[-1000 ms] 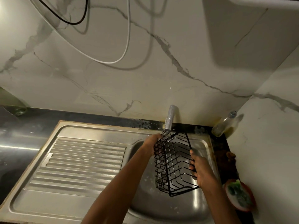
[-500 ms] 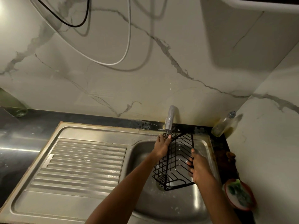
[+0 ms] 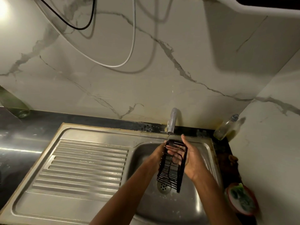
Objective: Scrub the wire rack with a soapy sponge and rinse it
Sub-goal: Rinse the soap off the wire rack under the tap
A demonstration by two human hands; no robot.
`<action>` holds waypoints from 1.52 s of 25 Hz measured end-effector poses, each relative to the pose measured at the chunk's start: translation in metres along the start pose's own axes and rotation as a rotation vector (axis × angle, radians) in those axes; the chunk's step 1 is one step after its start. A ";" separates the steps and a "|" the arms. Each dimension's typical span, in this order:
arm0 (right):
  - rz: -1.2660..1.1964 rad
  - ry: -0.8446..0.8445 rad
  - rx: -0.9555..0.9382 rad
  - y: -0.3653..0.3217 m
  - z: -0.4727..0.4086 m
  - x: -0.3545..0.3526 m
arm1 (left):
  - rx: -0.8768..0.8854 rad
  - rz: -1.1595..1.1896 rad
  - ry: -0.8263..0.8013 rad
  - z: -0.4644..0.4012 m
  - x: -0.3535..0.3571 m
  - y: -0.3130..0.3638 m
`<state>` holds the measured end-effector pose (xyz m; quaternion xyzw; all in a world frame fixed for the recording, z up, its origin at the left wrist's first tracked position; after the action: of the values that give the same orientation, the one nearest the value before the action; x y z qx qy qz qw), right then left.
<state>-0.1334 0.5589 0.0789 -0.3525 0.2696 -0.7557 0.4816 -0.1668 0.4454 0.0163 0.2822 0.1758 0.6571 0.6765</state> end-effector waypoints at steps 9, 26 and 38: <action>-0.040 0.098 0.004 0.010 -0.020 -0.004 | -0.108 -0.156 -0.032 -0.014 -0.005 0.010; -0.184 0.445 0.097 0.009 -0.058 -0.016 | 0.019 -0.158 -0.141 -0.044 0.013 0.030; -0.291 0.272 0.035 -0.014 -0.038 -0.043 | 0.066 -0.157 -0.142 -0.089 0.010 -0.001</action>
<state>-0.1591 0.6069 0.0544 -0.2739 0.2654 -0.8625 0.3325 -0.2196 0.4691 -0.0525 0.3356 0.1704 0.5742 0.7271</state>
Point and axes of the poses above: each hand's wrist, its own z-axis away from the middle knuckle, its own x-axis out of the palm, y = z × x, the point moved 6 cm from there along -z, towards the middle knuckle, and after that the axes turned 3 degrees about y, right-handed, at the moved point
